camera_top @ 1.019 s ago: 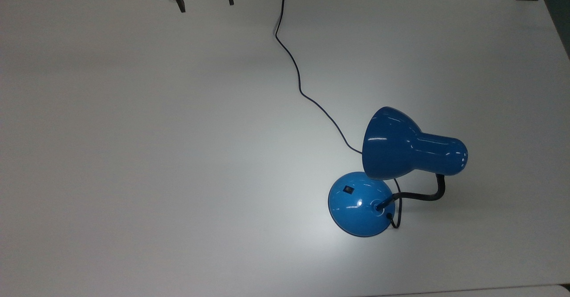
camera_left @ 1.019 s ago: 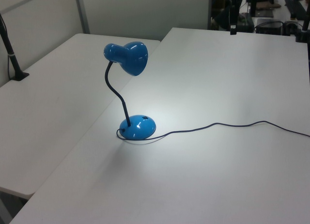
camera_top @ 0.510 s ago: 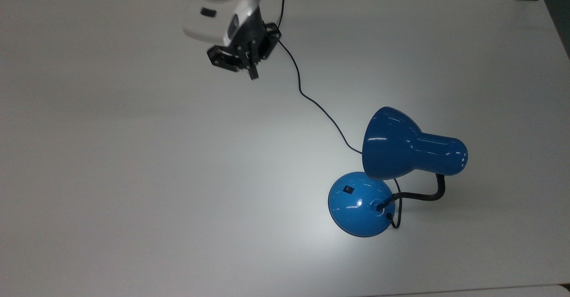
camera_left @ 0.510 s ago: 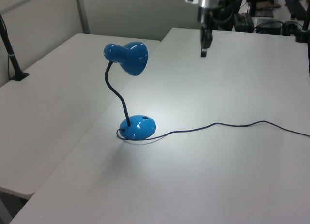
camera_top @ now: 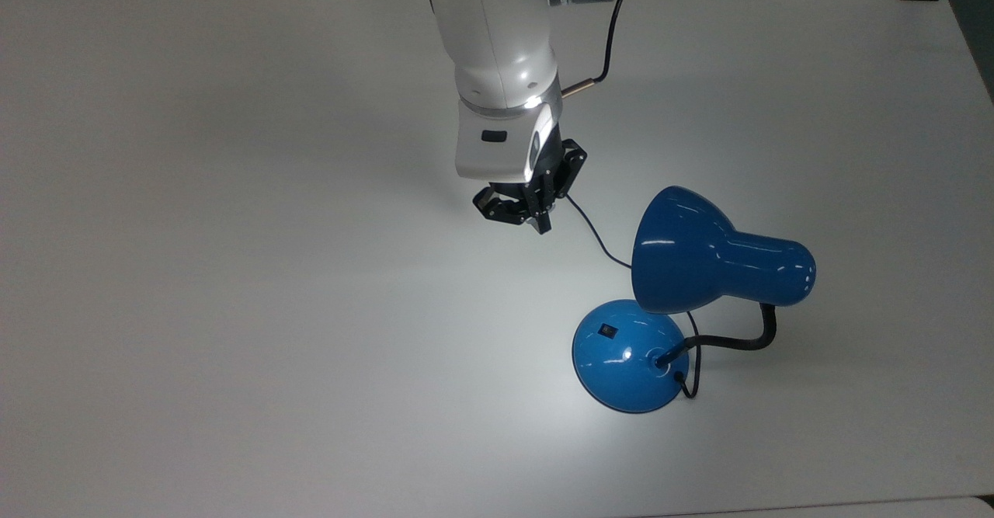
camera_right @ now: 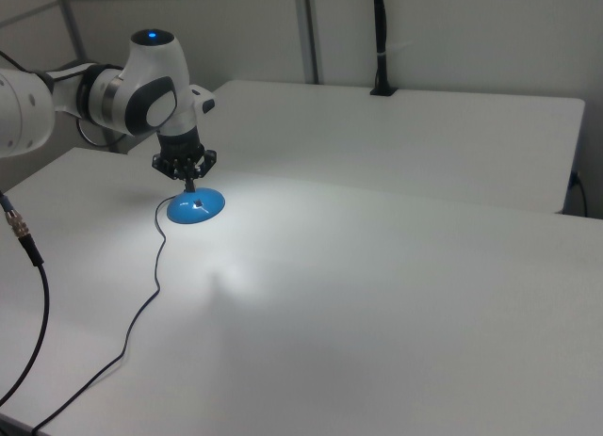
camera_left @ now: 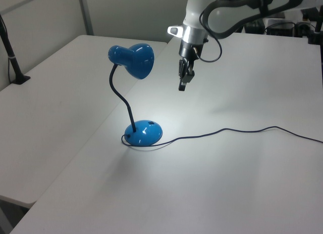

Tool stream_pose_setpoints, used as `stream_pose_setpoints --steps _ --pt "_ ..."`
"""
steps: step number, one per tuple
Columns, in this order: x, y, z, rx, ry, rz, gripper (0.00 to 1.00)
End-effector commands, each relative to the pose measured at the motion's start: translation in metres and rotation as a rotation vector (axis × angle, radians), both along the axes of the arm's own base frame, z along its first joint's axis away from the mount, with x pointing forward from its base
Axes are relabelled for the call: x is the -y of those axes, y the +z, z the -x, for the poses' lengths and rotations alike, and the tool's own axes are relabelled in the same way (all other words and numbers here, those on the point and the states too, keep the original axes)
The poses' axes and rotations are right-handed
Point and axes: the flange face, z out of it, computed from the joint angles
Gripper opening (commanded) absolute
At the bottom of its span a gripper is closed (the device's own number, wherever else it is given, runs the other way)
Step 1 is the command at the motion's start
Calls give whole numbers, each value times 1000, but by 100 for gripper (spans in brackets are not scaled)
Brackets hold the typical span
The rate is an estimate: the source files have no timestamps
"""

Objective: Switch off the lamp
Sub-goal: 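Move the gripper down toward the switch on the blue lamp base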

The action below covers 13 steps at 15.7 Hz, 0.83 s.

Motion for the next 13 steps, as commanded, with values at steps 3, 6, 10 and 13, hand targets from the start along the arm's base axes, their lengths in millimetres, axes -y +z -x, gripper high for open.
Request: stream_pose_setpoints --steps 3,6,10,13 --pt "-51 -35 -35 113 51 8 0" --pt "-67 -60 -42 174 49 14 0" --pt "-78 -82 -54 215 58 27 0" --pt "-81 -97 -58 210 59 34 0"
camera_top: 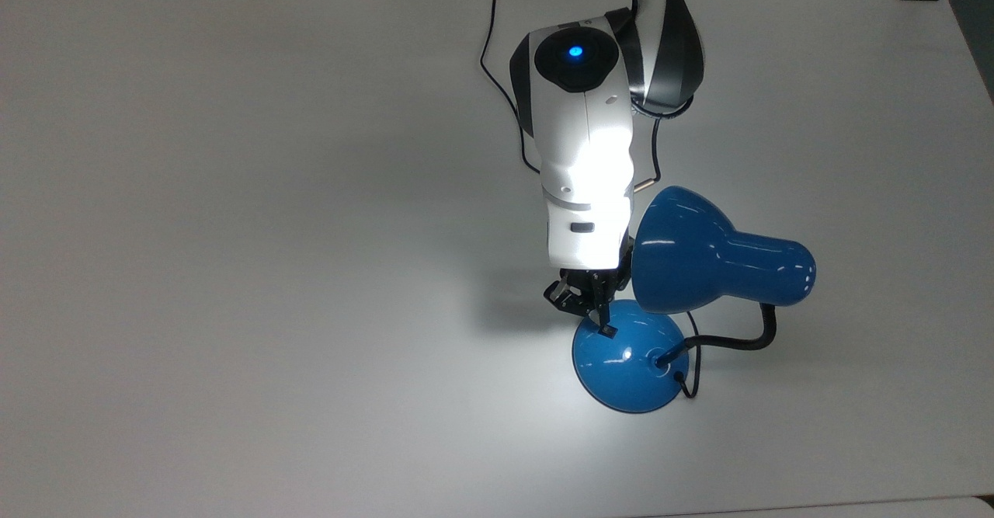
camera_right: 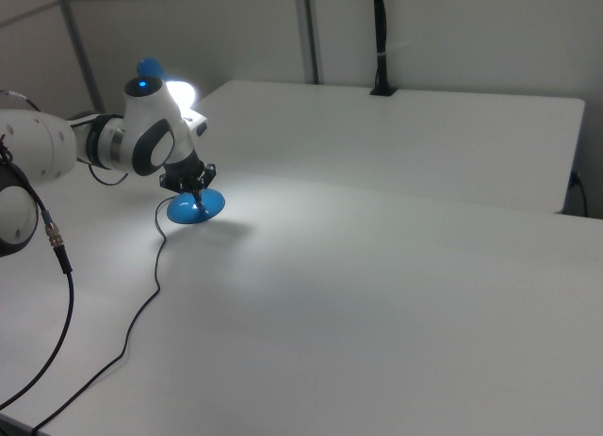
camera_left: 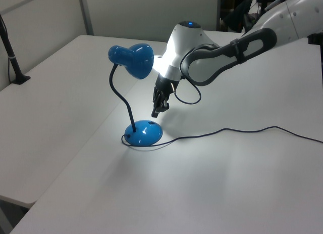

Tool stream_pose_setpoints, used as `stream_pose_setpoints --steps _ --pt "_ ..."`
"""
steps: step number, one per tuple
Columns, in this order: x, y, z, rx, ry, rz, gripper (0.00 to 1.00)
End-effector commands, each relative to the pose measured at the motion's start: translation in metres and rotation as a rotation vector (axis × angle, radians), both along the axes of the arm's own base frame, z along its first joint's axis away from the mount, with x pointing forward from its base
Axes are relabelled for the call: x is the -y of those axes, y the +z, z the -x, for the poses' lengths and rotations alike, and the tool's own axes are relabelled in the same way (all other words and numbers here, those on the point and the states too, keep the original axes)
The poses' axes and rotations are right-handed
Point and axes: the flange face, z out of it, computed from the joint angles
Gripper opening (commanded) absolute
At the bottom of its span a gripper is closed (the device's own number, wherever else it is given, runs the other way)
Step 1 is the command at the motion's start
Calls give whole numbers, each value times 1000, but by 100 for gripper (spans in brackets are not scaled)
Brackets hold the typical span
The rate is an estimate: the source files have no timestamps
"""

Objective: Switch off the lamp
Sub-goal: 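Press the switch on the lamp base with the gripper fingers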

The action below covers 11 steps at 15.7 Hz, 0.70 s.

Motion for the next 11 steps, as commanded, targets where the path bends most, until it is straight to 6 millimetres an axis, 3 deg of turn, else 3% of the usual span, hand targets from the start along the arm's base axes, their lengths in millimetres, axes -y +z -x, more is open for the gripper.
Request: stream_pose_setpoints --steps 1,5,7,10,11 --pt "-5 -9 -11 40 6 2 0" --pt "-14 -30 -7 28 30 31 0" --pt "-7 -41 -5 10 28 50 0" --pt "-4 -45 0 -3 35 70 0" --pt "0 -34 5 -3 30 64 0"
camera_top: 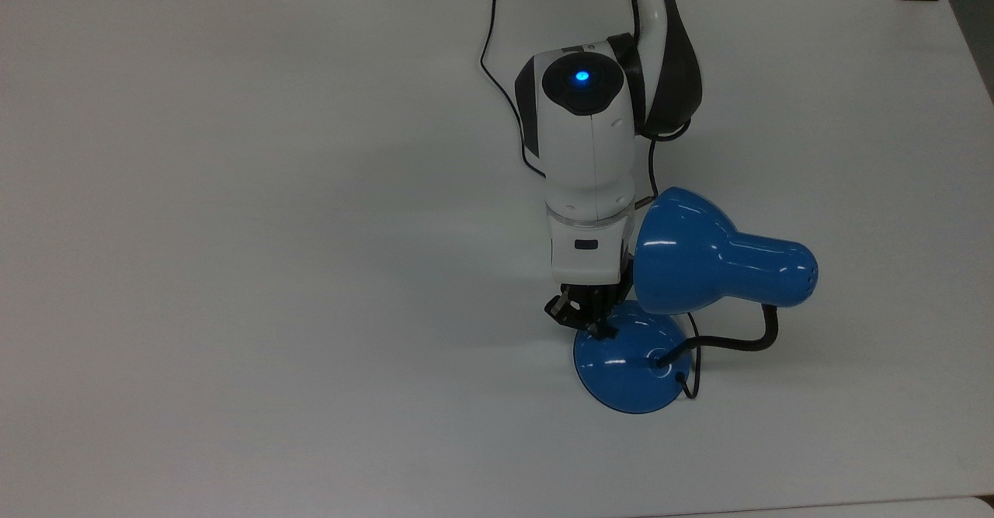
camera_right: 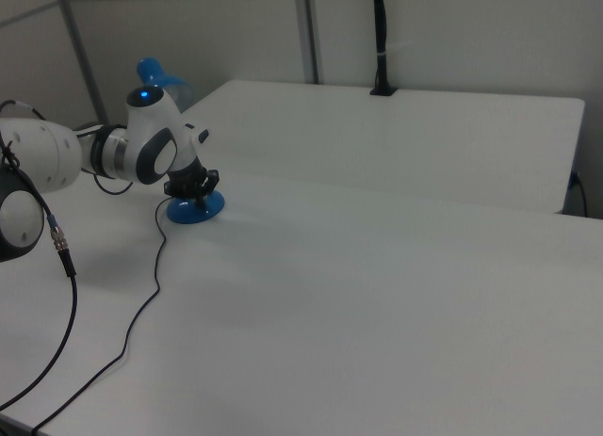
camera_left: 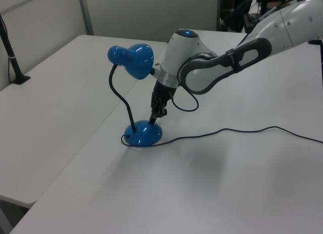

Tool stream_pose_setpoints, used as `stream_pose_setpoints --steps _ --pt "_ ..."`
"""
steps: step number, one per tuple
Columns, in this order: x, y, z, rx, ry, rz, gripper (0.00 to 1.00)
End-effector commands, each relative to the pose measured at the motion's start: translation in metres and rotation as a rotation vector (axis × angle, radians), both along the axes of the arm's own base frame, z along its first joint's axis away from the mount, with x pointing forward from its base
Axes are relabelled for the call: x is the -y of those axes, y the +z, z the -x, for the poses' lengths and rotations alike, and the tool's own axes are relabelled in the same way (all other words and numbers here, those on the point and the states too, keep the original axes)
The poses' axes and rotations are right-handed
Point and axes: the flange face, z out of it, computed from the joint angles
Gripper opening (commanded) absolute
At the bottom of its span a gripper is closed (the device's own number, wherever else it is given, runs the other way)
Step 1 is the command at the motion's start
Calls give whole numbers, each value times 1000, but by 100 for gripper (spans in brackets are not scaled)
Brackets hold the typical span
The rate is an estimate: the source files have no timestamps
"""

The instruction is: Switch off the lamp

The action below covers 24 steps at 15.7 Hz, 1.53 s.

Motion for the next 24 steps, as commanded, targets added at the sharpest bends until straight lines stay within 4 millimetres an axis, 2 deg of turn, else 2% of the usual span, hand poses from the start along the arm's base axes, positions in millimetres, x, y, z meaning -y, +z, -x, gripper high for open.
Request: stream_pose_setpoints --steps 1,3,5,6,7,9,11,12,14,16,17,20,24 --pt "13 7 19 -20 3 23 0" --pt "36 50 43 -53 -31 -11 0" --pt "71 92 67 -155 -85 -43 0" --pt "91 112 76 -229 -124 -57 0" --pt "122 146 91 -319 -183 -72 0" --pt "148 185 113 -383 -298 -80 3" --pt "178 213 132 -410 -450 -9 5" --pt "195 228 142 -416 -501 6 18" --pt "226 248 160 -444 -545 7 100" --pt "250 262 171 -453 -583 0 100" --pt "256 264 175 -464 -596 8 100" --pt "269 278 188 -479 -640 43 100" --pt "277 286 188 -469 -766 13 100"
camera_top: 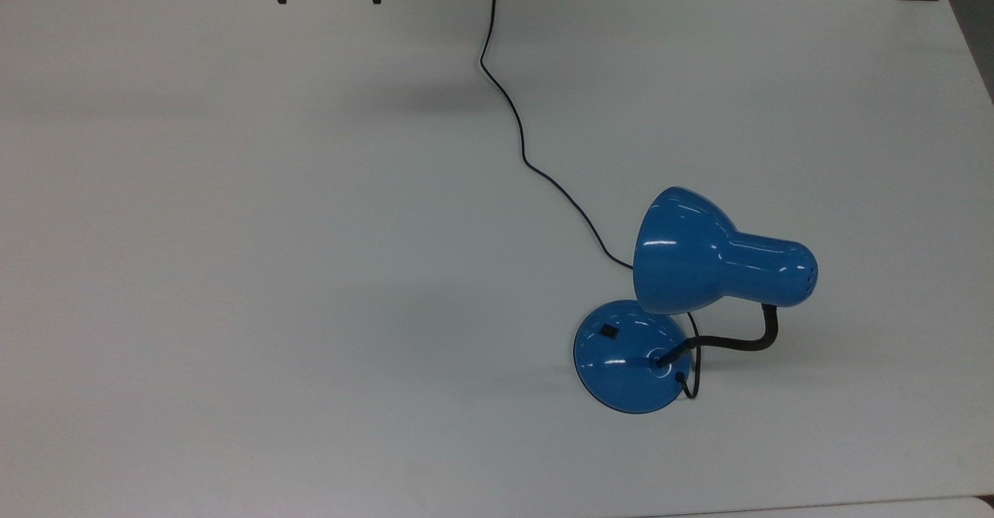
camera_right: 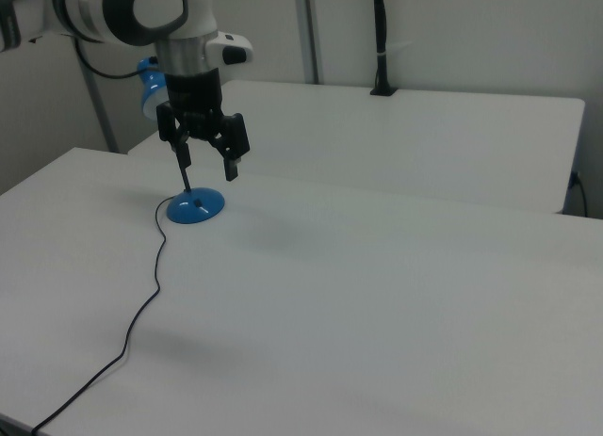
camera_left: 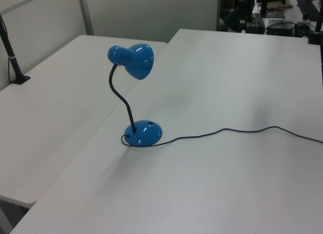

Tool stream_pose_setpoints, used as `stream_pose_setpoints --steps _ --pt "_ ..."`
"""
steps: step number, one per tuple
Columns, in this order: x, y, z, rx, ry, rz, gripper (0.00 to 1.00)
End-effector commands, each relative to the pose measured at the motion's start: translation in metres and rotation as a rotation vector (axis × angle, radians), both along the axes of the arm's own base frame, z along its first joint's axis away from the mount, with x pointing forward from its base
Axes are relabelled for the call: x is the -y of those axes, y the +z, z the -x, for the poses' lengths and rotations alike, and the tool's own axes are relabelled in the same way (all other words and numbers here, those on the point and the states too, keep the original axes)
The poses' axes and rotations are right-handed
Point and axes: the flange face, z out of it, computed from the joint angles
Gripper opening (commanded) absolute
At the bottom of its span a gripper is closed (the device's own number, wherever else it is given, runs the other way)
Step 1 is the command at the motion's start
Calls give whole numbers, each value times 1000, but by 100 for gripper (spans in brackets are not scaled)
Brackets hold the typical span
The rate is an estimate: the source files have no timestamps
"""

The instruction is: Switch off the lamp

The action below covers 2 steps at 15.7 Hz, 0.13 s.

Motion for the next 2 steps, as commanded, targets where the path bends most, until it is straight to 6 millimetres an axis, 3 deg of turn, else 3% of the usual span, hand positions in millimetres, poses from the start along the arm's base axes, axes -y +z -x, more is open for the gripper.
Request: stream_pose_setpoints --steps 1,2 --pt "0 7 10 -14 -76 14 100" --pt "1 6 11 -25 -79 13 100"
